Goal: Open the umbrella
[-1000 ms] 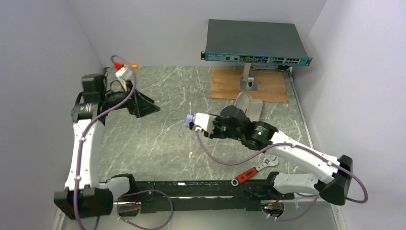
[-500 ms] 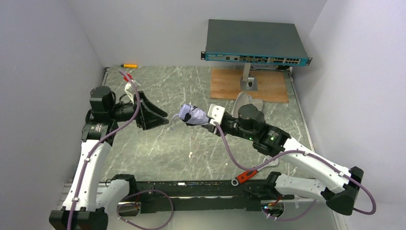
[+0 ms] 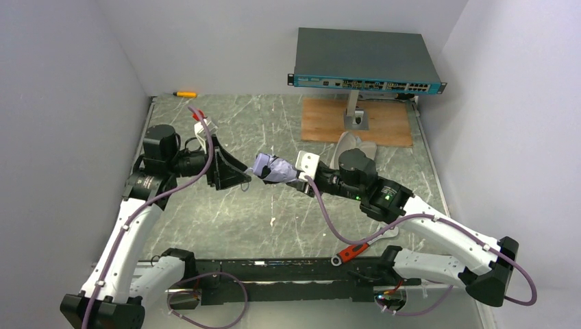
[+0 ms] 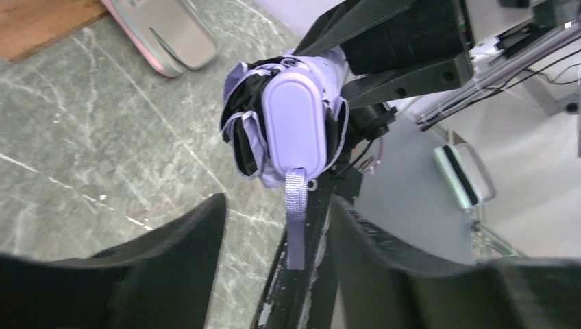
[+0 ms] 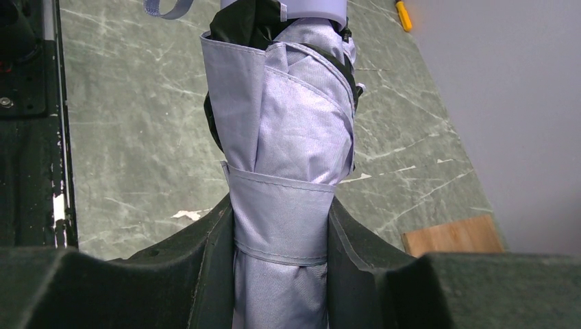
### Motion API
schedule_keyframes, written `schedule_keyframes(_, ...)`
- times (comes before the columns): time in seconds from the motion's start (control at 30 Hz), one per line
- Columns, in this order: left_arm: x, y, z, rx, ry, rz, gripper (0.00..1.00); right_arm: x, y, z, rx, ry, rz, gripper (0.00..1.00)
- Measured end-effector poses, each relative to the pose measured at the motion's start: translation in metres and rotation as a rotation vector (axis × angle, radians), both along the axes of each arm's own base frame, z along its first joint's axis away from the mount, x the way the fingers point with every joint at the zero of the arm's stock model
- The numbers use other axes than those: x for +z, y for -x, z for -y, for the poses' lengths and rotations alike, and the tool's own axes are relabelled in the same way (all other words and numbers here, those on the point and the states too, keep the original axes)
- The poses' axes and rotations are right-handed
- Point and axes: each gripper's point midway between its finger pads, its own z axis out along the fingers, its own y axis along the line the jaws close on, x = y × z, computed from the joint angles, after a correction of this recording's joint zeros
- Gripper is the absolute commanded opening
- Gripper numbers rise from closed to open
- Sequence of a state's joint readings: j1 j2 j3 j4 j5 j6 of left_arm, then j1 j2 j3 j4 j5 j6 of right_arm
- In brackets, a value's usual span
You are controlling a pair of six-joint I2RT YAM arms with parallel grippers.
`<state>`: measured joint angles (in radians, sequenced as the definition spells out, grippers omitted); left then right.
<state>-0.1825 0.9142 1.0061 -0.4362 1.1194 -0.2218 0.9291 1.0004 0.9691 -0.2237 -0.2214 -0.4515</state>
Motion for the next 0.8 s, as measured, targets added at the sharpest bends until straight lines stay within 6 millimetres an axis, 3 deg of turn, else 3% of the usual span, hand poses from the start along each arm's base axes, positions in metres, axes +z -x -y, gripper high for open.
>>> schedule_keyframes(0.07,-0.002,-0.004,0.0,0.021,-0.008,0.0,0.33,0.0,0.0,0.0,0.002,0.001,-0.001,0.0)
schedule_keyframes(0.13,-0.003,-0.008,-0.001,0.044,-0.018,0.002,0.05,-0.001,0.0,-0.001,0.002,0.001,-0.002,0.0)
schedule_keyframes(0.17,-0.005,-0.011,-0.001,0.056,-0.023,0.002,0.0,-0.001,0.0,-0.001,0.002,0.003,-0.003,0.0)
schedule_keyframes(0.3,-0.009,-0.024,-0.01,0.125,-0.033,-0.032,0.0,-0.006,-0.002,0.001,-0.006,0.024,-0.007,0.0)
schedule_keyframes(0.4,-0.008,-0.043,-0.036,0.247,-0.022,-0.068,0.0,-0.015,-0.009,0.01,-0.039,0.066,-0.005,0.0)
schedule_keyframes(0.53,0.002,-0.079,-0.103,0.544,-0.004,-0.059,0.0,-0.034,-0.028,0.044,-0.13,0.134,-0.032,0.0)
schedule_keyframes(0.67,0.008,-0.093,-0.151,0.73,-0.003,-0.038,0.0,-0.052,-0.023,0.07,-0.148,0.187,-0.057,0.0)
schedule_keyframes(0.7,0.009,-0.093,-0.155,0.738,-0.001,-0.039,0.09,-0.052,-0.021,0.069,-0.139,0.181,-0.056,0.0)
schedule_keyframes(0.77,0.011,-0.094,-0.157,0.73,-0.006,-0.028,0.59,-0.05,-0.017,0.066,-0.118,0.169,-0.059,0.0)
schedule_keyframes(0.8,0.012,-0.095,-0.157,0.721,-0.018,-0.006,0.72,-0.05,-0.017,0.066,-0.12,0.169,-0.066,0.0)
